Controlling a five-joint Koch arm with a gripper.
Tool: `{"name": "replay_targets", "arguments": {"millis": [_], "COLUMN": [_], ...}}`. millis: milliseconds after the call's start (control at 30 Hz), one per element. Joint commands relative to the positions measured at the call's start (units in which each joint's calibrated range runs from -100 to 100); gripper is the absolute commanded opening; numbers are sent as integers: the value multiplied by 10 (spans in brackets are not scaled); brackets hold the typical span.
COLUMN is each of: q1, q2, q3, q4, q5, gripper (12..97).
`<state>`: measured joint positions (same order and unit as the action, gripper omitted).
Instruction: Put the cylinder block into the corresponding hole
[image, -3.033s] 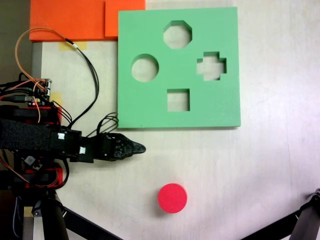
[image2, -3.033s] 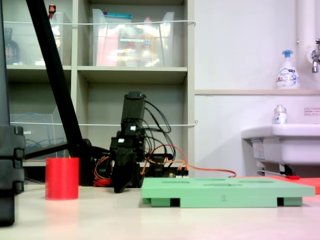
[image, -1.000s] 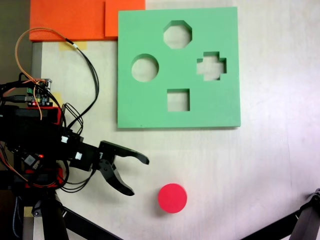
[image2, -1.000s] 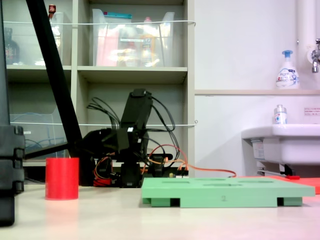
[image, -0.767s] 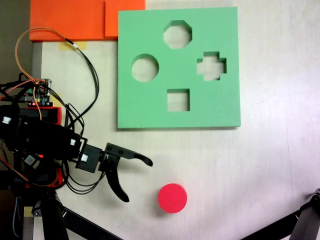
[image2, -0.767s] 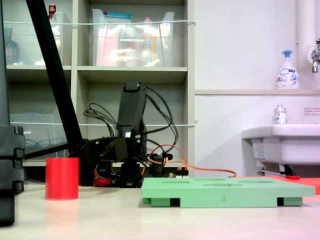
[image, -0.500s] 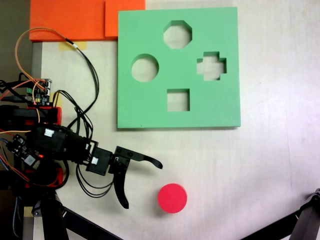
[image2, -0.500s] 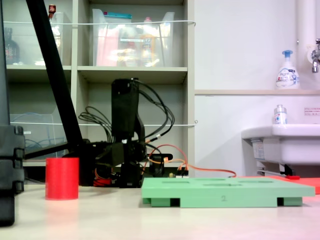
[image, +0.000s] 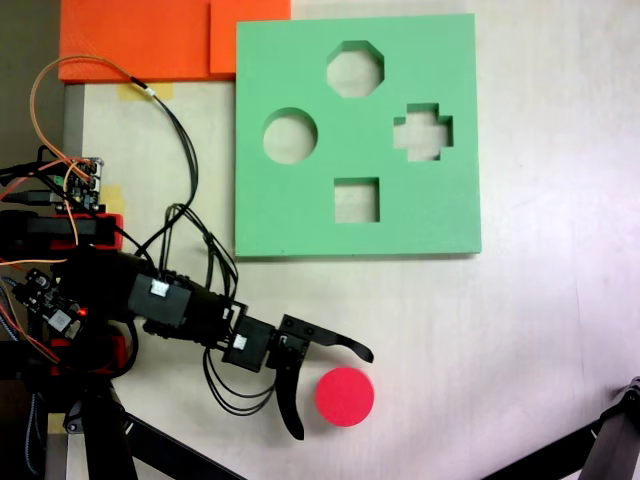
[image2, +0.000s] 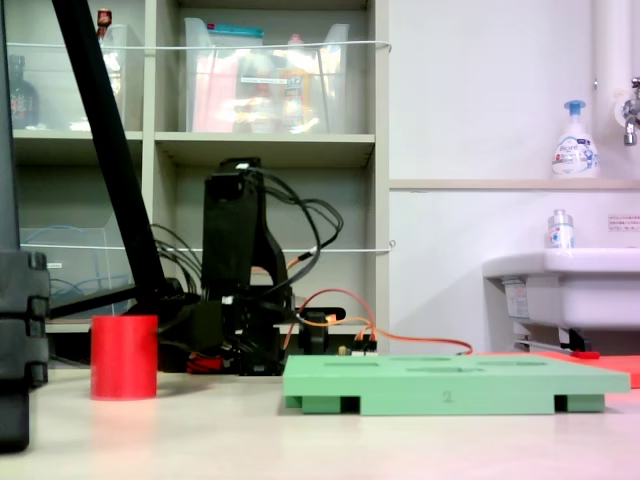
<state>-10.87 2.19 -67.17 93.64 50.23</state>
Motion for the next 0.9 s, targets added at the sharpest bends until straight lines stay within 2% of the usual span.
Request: {"name": "replay_targets", "arguments": {"millis": [0, 633, 700, 800, 867], "q1": [-3, 0, 1, 1, 2], "q2": [24, 109, 109, 109, 109], "q3": [28, 104, 105, 104, 103], "q4": [63, 64, 64, 64, 64], "q5": [-3, -3, -3, -3, -3], "gripper": [860, 850, 787, 577, 521]}}
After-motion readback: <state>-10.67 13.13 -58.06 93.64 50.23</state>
